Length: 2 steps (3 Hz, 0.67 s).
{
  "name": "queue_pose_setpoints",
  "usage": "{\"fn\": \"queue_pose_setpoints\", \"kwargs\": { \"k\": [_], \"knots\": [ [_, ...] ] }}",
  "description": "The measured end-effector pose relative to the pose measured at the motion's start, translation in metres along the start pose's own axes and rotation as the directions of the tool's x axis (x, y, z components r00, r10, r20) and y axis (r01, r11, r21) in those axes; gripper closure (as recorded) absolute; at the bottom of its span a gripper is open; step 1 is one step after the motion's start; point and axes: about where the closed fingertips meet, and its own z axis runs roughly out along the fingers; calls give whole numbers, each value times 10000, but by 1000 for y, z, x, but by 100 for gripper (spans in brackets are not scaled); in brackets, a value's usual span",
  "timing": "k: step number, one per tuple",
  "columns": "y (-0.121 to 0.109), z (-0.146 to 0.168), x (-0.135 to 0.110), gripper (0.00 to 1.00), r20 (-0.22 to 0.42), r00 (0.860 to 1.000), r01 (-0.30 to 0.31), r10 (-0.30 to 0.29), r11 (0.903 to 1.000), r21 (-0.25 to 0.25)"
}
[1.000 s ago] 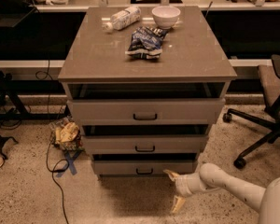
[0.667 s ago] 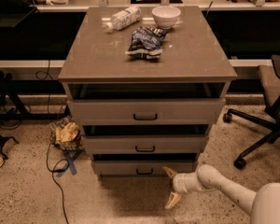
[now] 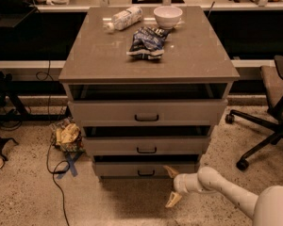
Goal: Open bottom drawer
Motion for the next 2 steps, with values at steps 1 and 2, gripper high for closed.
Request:
{"fn": "queue_pose_setpoints", "kwargs": {
  "k": [1, 2],
  "knots": [
    [-24, 4, 3, 0, -279, 9980, 584, -565, 9956, 737],
    [-43, 12, 10, 0, -757, 9935, 932, -856, 9903, 1030]
  ]
}}
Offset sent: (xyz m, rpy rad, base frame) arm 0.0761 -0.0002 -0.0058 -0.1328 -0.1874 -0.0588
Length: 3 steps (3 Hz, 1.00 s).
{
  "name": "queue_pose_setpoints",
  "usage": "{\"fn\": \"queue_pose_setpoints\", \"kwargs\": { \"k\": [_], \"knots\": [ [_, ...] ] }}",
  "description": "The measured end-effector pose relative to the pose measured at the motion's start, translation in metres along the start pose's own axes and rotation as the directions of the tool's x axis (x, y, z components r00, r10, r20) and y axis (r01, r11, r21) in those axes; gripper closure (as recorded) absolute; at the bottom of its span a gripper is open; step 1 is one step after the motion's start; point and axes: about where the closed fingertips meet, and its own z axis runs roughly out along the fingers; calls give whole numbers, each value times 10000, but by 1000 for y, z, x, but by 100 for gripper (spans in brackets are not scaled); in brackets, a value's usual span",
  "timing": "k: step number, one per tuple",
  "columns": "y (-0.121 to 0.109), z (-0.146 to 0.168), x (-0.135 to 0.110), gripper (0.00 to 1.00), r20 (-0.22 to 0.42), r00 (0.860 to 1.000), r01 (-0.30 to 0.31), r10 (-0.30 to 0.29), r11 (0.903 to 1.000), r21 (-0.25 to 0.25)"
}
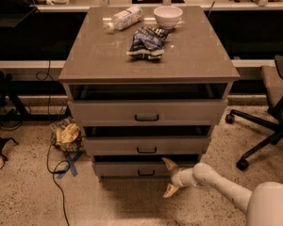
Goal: Open bottom drawer
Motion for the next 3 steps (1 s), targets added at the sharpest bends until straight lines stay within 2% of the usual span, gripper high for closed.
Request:
{"fn": "queue_pose_setpoints", "kwargs": {
  "k": [1, 2, 3],
  "knots": [
    [-7, 22, 18, 0, -890, 9960, -77, 63, 9999, -155],
    [-8, 31, 34, 0, -1473, 9884, -403, 382, 9991, -109],
    [-18, 36, 41, 0, -1503, 9860, -707, 725, 9973, 175]
  ]
}}
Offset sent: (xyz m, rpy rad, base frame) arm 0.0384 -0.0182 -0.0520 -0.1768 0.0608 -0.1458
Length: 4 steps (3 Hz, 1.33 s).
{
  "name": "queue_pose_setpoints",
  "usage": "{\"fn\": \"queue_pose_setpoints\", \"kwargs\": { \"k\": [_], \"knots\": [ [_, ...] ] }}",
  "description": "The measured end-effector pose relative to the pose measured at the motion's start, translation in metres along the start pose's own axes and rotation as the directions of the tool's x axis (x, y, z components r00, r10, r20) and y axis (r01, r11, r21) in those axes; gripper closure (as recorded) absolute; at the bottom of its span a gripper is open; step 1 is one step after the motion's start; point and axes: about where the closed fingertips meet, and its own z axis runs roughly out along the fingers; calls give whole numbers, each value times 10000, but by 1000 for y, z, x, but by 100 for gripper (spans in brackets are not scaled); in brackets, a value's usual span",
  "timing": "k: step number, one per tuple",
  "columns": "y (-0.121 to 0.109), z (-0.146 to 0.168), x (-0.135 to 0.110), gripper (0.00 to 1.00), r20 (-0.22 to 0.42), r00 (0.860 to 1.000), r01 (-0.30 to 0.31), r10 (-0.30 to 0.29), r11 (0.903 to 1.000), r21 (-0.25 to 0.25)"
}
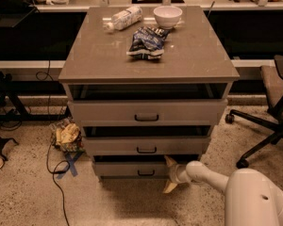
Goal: Open bottom drawer
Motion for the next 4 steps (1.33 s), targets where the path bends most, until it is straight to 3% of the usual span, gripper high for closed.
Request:
{"fn": "queue_pose_setpoints", "kwargs": {
  "k": [1, 2, 4],
  "knots": [
    [-8, 10, 3, 15, 128, 9996, -234, 233, 9997, 77],
    [-14, 6, 2, 39, 162, 9995, -258, 253, 9992, 300],
    [7, -24, 17, 85, -107, 9972, -741, 747, 9961, 480]
  ]
}}
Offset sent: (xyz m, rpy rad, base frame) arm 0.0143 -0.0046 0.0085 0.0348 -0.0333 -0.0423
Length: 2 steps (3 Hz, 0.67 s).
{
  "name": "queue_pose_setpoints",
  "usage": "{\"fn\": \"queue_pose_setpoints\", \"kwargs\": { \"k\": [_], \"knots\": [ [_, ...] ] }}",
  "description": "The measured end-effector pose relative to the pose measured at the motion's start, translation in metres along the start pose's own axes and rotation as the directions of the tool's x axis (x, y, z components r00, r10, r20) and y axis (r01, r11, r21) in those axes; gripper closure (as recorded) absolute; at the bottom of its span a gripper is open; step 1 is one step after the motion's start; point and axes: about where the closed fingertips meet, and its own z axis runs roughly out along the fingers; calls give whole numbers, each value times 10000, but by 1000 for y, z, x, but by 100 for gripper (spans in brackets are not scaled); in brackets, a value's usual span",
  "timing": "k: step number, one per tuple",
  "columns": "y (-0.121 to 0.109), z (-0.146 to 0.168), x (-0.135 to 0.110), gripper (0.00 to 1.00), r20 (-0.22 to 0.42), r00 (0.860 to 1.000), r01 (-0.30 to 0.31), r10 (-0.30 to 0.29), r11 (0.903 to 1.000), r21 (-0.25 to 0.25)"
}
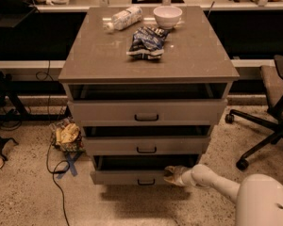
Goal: Open bottom drawer
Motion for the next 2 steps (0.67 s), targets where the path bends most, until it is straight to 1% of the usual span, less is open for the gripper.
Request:
{"fn": "queue_pose_setpoints", "kwargs": {
  "k": [1, 2],
  "knots": [
    [-2, -3, -2, 100, 0, 10000, 0, 0, 10000, 0],
    [-1, -3, -3, 73, 9, 10000, 0, 0, 10000, -12]
  ]
}}
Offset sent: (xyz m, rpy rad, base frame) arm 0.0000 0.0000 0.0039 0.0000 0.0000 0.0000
